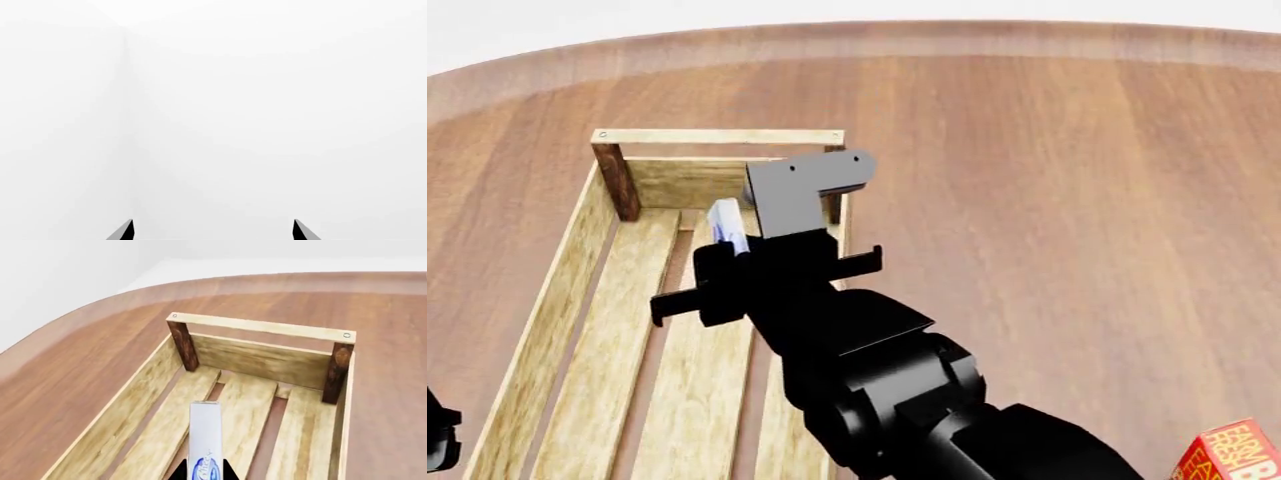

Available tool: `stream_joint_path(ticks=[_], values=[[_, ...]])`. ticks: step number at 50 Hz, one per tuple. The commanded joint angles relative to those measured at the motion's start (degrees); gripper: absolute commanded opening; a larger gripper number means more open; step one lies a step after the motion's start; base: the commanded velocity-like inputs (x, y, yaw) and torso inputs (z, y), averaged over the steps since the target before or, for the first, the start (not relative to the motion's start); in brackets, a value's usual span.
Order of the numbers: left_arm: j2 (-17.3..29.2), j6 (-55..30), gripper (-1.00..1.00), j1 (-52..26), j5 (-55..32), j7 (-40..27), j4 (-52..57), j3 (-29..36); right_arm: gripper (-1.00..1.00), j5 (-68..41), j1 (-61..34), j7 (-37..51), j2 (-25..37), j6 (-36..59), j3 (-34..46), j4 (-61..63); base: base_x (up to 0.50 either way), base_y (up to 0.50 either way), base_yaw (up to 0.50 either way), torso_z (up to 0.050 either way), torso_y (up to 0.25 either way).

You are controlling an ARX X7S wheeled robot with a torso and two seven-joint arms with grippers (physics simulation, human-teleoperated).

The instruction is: Pick up the cream cheese and put it in the tray.

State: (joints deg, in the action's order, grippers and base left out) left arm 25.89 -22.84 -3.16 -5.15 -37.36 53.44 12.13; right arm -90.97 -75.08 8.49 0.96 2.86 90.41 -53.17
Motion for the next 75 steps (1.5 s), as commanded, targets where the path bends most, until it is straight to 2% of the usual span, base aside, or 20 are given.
stream_joint_path(ticks=[1, 28, 36, 50, 54, 59, 75], values=[[-1.33, -0.49, 1.0, 0.42, -0.97, 0.69, -0.09, -2.26, -1.0, 3.16, 0.82, -3.29, -0.96, -0.5, -0.49, -0.43, 0.0, 0.0, 0.0, 0.0, 0.0], [-1.07, -0.06, 1.0, 0.38, -1.63, 0.45, -0.62, -2.51, -1.0, 11.76, 2.42, -5.4, -0.96, 6.41, -1.04, 3.05, 0.0, 0.0, 0.0, 0.0, 0.001], [-1.0, -0.23, 1.0, 0.23, -1.52, 0.34, -0.6, -2.24, -1.0, 14.66, 2.61, -5.4, -0.96, 13.28, -1.19, 3.91, 0.0, 0.0, 0.0, 0.0, 0.0], [-0.93, -0.07, 1.0, 0.13, -1.6, 0.24, -0.76, -1.97, -1.0, 12.33, 1.52, -4.75, -0.96, 22.16, -1.27, 3.95, 0.0, 0.0, 0.0, 0.001, 0.001], [-0.9, -0.14, 1.0, -0.06, -1.65, 0.27, -0.87, -1.83, -1.0, 10.04, 0.63, -4.19, -0.96, 27.3, -1.18, 3.8, 0.0, 0.0, 0.0, 0.0, 0.0], [-0.84, 0.21, 1.0, 0.08, -1.9, 0.26, -1.04, -2.05, -1.0, 9.23, 0.66, -6.39, -0.96, 26.1, -1.12, 3.53, 0.0, 0.0, 0.0, 0.0, 0.0], [-0.81, 0.71, 1.0, 0.1, -2.23, 0.19, -1.56, -2.02, -1.0, 7.07, 0.28, -5.76, -0.96, 27.82, -0.87, 4.64, 0.0, 0.0, 0.0, 0.0, 0.001]])
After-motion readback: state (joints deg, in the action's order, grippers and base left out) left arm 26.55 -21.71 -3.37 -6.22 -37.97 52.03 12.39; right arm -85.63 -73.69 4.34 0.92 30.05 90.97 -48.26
